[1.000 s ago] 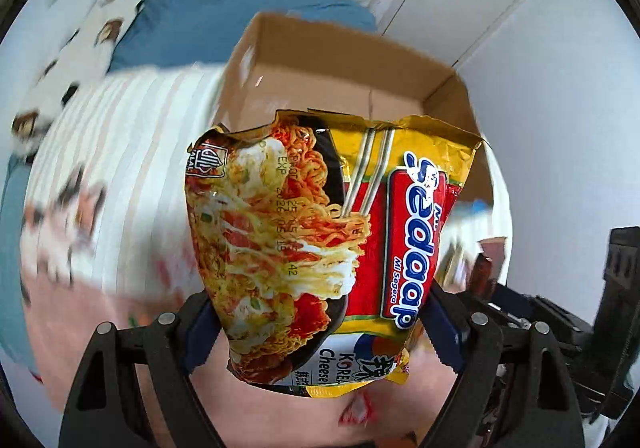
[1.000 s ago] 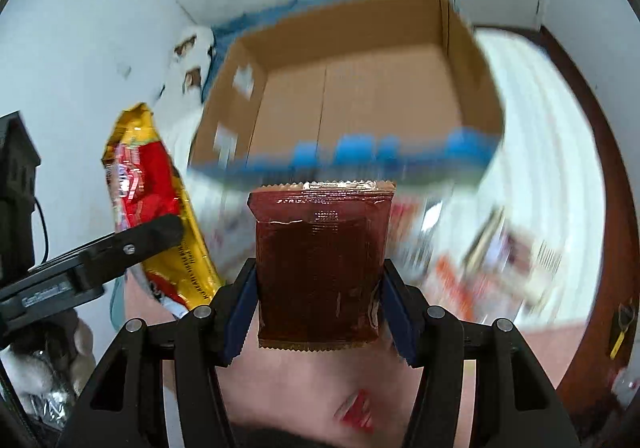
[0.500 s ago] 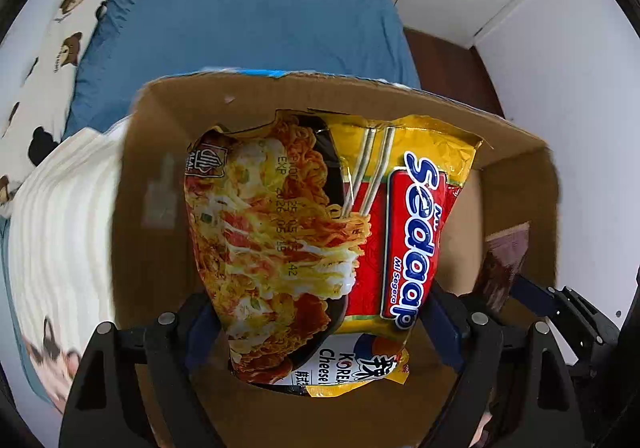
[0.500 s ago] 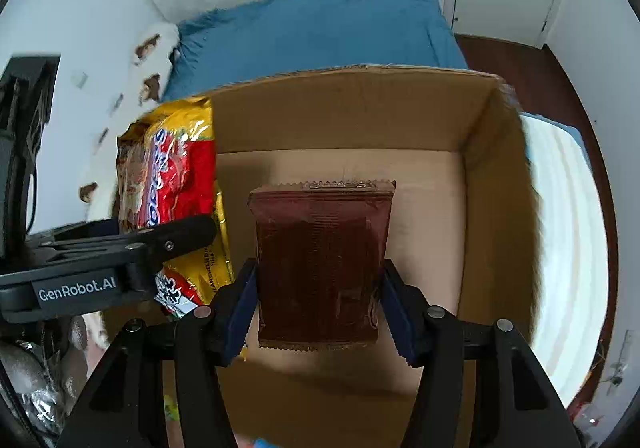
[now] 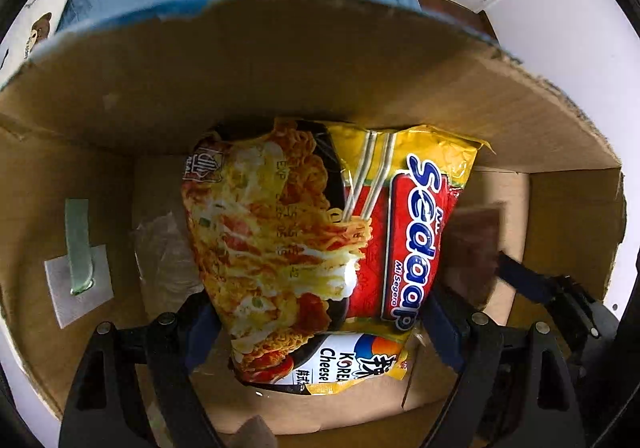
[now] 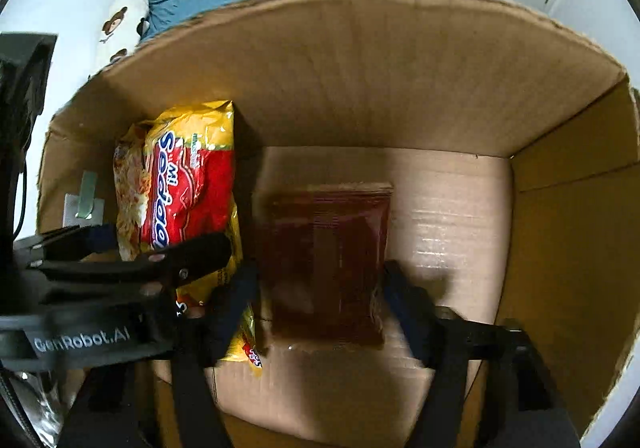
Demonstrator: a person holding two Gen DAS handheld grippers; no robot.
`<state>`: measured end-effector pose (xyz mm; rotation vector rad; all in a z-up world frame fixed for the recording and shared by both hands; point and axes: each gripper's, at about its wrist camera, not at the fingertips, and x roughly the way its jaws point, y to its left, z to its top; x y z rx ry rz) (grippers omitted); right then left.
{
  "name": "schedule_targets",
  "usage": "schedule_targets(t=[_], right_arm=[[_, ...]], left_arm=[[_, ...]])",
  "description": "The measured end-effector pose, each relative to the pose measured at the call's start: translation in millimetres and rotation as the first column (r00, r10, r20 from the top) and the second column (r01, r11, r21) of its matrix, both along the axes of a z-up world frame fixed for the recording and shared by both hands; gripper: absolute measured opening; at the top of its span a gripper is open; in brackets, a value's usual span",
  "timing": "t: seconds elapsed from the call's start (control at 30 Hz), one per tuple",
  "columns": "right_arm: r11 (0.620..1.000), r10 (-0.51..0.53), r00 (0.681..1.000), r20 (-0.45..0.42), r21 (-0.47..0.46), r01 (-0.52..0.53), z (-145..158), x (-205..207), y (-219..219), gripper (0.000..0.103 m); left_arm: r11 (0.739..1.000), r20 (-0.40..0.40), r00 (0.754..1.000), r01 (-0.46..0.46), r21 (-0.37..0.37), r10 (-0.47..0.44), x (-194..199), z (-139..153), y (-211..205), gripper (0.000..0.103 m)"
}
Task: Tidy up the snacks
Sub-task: 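Carry both packets into the cardboard box and open both tools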
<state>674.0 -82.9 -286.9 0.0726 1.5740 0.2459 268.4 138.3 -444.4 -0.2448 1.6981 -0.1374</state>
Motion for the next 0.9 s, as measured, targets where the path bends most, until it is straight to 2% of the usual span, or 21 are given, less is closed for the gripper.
schedule_targets(t=[0.03,0.07,0.23,0.3,0.47,0.67,0.8,0.9], right_arm=[[1.0,-0.002,1.0,0.0,-0.016,0.002,-14.6,6.6,10.8,0.095],[1.0,0.001,1.0,0.0,-0.016,-0.001,-14.9,6.4,10.4,0.096],[1.0,-0.005,1.0,0.001,-0.019,0.005,-16.3,0.0,2.7,0.098],[1.0,-0.01,1.0,0.007,-0.016,0.011,-13.0,1.3,4.2,0.098],[1.0,-0.019,0.999,0.029,-0.013,0.02,10.7,-8.5,1.6,0.098],[0.999,-0.041,0.994,0.1,-0.006,0.042,51.9,-40.0,-9.8,0.098],[0.998,-0.057,0.985,0.166,0.012,0.056,85.4,-68.3,-11.7,0.098],[0.997,-0.077,0.976,0.205,0.029,0.072,111.5,-89.8,-12.6,0.098]], left_arm=[[1.0,0.005,1.0,-0.007,0.0,0.007,1.5,-1.1,0.4,0.092],[1.0,0.007,1.0,-0.014,-0.004,0.014,4.2,-2.8,5.1,0.094],[1.0,0.018,1.0,-0.023,-0.012,0.024,-1.1,1.3,17.4,0.097],[1.0,0.011,1.0,-0.024,-0.013,0.024,-10.8,12.8,14.6,0.097],[0.999,0.127,0.992,-0.026,0.026,0.022,-39.0,49.6,20.5,0.097],[0.998,0.25,0.968,-0.049,0.046,0.035,-76.9,108.7,23.3,0.097],[0.997,0.311,0.95,-0.059,0.058,0.038,-72.8,153.0,20.8,0.097],[0.996,0.359,0.932,-0.07,0.057,0.045,-80.2,172.2,20.0,0.097]])
